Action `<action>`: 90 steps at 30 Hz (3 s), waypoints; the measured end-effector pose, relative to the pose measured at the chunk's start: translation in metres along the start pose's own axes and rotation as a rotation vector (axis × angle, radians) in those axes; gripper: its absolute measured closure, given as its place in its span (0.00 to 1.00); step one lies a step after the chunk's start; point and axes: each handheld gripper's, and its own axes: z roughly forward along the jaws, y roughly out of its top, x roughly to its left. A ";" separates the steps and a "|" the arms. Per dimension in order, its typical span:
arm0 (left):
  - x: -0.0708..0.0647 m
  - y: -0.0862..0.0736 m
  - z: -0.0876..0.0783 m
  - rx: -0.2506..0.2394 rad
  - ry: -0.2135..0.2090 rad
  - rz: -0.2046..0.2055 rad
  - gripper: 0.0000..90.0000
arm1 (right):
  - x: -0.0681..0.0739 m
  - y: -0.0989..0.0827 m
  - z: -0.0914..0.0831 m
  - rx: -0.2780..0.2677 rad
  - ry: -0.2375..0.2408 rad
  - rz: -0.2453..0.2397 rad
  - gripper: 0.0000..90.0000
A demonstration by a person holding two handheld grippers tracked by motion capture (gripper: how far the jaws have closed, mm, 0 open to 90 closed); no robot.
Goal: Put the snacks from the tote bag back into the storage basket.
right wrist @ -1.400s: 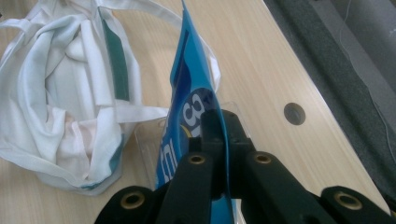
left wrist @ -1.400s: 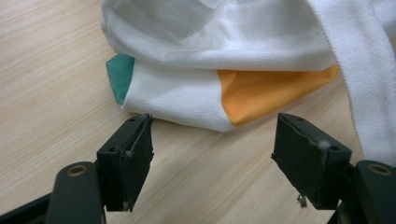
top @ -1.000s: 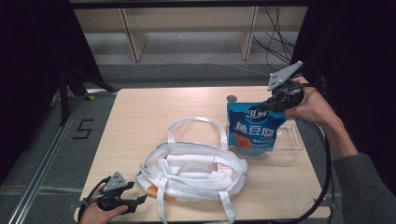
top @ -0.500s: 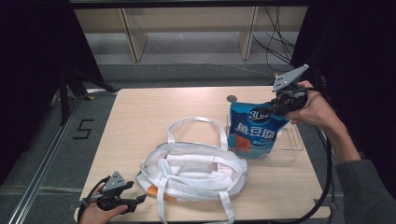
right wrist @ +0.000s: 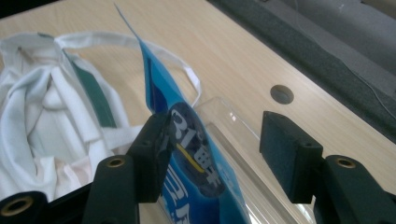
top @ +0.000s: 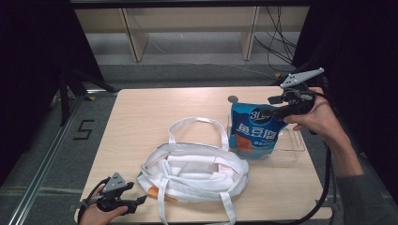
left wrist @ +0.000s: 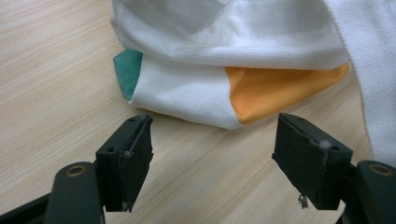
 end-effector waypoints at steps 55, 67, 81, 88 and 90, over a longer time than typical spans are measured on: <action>0.000 -0.003 -0.001 -0.003 0.009 -0.005 0.30 | 0.016 -0.082 -0.022 -0.199 -0.130 0.183 0.35; -0.001 -0.003 -0.001 0.001 0.011 -0.025 0.30 | 0.012 -0.093 -0.020 -0.167 -0.133 0.195 0.34; 0.000 -0.003 -0.003 0.004 0.035 -0.009 0.30 | 0.008 -0.115 -0.025 -0.140 -0.138 0.222 0.33; 0.000 -0.004 -0.001 0.003 0.036 -0.009 0.30 | 0.021 -0.124 -0.022 -0.121 -0.157 0.263 0.33; -0.001 -0.004 0.001 -0.010 0.030 -0.035 0.30 | 0.026 -0.124 -0.021 -0.117 -0.169 0.256 0.33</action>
